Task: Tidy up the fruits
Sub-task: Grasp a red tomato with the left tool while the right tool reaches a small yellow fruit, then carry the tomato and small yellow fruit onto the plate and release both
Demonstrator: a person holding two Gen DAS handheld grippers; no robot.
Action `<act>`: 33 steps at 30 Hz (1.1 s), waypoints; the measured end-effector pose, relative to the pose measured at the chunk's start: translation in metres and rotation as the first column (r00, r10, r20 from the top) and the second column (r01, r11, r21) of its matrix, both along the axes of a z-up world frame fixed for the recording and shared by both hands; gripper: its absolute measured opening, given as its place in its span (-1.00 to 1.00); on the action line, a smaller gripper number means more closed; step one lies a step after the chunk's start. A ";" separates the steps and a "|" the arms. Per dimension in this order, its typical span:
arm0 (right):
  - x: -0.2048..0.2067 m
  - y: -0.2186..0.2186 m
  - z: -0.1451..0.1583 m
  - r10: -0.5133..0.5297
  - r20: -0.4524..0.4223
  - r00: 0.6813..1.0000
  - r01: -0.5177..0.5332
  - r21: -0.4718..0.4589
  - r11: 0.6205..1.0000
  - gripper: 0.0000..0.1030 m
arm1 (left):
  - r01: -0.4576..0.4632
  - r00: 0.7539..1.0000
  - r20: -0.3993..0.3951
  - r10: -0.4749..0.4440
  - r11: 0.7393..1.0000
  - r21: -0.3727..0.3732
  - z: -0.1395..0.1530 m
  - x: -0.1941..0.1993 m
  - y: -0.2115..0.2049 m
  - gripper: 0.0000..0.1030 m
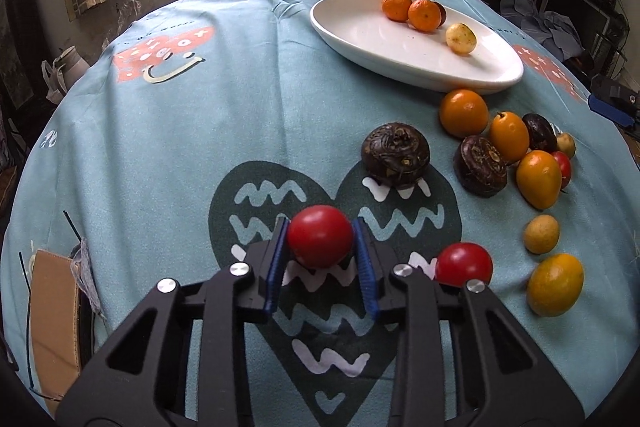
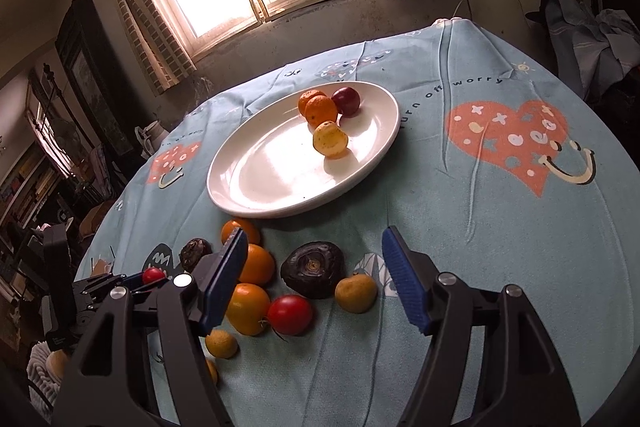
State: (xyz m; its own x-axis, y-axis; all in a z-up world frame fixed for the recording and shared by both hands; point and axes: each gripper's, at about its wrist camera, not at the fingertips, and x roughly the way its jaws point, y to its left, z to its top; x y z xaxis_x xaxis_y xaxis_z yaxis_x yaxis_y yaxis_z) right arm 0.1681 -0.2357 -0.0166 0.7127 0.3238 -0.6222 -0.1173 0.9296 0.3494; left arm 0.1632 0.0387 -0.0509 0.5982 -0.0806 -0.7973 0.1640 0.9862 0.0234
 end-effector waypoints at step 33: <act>0.009 0.004 -0.035 0.043 -0.104 0.994 -0.057 -0.139 0.989 -0.47 | 0.034 0.999 0.032 -0.033 0.999 -0.019 0.009 -0.002 -0.009 -0.39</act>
